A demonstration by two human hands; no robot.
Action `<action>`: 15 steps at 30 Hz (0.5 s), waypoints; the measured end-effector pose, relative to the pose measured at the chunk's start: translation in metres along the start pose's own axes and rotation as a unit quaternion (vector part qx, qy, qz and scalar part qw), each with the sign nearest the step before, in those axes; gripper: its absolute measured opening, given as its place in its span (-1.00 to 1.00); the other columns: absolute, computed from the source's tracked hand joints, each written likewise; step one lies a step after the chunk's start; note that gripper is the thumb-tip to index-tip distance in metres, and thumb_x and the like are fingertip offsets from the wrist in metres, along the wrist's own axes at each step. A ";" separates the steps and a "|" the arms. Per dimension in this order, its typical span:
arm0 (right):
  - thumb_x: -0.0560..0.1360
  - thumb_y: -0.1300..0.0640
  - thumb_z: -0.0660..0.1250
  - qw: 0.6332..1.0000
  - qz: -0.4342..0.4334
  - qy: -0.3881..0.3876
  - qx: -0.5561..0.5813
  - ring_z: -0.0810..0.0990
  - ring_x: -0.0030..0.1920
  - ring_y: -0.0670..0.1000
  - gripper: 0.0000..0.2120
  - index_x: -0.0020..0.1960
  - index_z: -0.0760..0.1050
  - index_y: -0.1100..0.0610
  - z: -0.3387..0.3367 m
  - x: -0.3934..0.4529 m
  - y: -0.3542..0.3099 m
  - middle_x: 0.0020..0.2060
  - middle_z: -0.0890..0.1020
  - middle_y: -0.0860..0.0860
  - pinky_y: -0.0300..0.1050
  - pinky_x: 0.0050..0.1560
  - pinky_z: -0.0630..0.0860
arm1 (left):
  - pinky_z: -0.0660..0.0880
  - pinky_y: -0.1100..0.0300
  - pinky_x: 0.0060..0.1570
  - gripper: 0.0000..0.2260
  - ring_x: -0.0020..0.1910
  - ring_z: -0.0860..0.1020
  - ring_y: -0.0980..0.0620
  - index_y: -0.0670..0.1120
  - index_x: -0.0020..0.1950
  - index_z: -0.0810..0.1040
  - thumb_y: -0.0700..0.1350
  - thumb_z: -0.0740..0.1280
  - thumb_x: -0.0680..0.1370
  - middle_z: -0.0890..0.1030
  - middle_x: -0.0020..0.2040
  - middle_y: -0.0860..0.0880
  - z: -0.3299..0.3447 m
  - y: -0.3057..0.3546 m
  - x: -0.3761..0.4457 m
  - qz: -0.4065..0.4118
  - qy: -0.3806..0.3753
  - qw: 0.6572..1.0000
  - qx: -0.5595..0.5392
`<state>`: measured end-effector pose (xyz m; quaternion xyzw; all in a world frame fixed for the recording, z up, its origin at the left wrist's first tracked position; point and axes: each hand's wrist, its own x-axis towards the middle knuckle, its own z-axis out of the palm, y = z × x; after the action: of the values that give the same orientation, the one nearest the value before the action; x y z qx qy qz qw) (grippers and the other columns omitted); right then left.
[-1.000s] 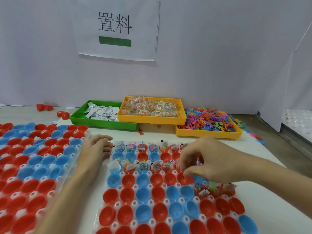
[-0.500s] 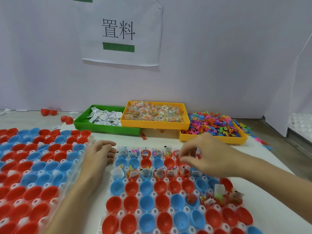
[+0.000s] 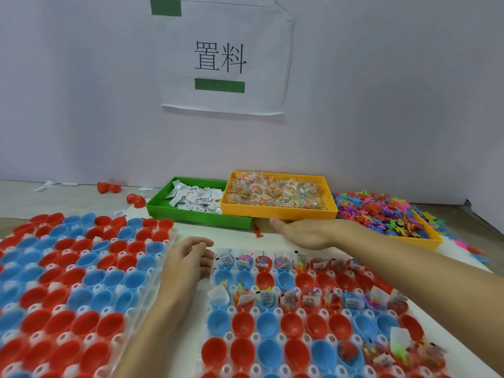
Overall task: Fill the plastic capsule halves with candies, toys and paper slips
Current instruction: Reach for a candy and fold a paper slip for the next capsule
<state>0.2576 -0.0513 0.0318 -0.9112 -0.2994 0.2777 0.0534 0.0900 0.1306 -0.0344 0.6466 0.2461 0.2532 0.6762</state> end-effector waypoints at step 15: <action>0.63 -0.29 -0.27 0.992 -0.094 0.033 0.083 0.27 0.52 0.01 -0.28 0.54 0.32 0.07 -0.010 -0.024 0.004 0.54 0.32 -0.08 -0.11 0.47 0.12 | 0.40 0.52 -0.24 -0.85 -0.19 0.53 0.28 -0.05 -0.04 0.68 -0.21 0.32 0.58 0.61 -0.19 0.17 0.020 0.044 0.002 0.240 -0.004 0.920 0.310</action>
<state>0.2490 -0.0681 0.0508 -0.8802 -0.3578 0.2652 0.1642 0.1039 0.1180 0.0102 0.8646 0.1468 0.3162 0.3619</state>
